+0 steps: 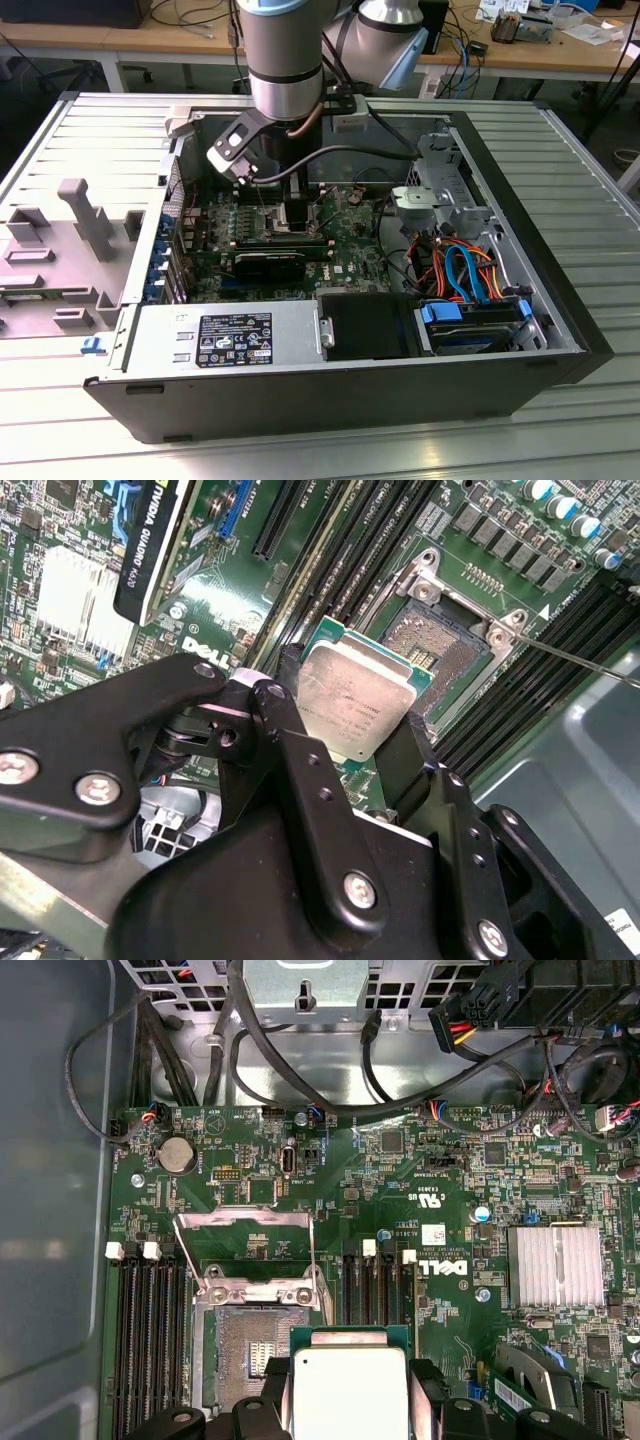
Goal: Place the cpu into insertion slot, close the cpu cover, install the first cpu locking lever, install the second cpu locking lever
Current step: 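Place the cpu into insertion slot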
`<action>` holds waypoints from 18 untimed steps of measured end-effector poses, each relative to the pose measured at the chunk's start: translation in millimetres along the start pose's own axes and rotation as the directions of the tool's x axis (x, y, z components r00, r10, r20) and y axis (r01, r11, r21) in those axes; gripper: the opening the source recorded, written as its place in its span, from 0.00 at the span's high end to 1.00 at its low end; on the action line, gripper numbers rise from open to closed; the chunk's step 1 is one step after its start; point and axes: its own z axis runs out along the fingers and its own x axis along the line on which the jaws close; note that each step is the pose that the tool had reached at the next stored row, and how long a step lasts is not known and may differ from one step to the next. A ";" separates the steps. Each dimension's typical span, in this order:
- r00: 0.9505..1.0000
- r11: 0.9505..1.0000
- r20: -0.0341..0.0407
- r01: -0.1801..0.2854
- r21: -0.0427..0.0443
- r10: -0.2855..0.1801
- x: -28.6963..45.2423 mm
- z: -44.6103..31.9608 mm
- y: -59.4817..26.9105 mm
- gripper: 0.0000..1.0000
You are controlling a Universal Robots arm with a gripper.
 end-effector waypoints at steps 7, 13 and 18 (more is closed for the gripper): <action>1.000 1.000 0.000 0.000 0.000 0.000 0.0 0.1 -1.3 0.45; 1.000 1.000 0.000 0.000 0.000 0.000 0.0 0.2 -2.9 0.45; 1.000 1.000 0.000 0.000 0.000 0.000 0.0 0.3 -4.1 0.45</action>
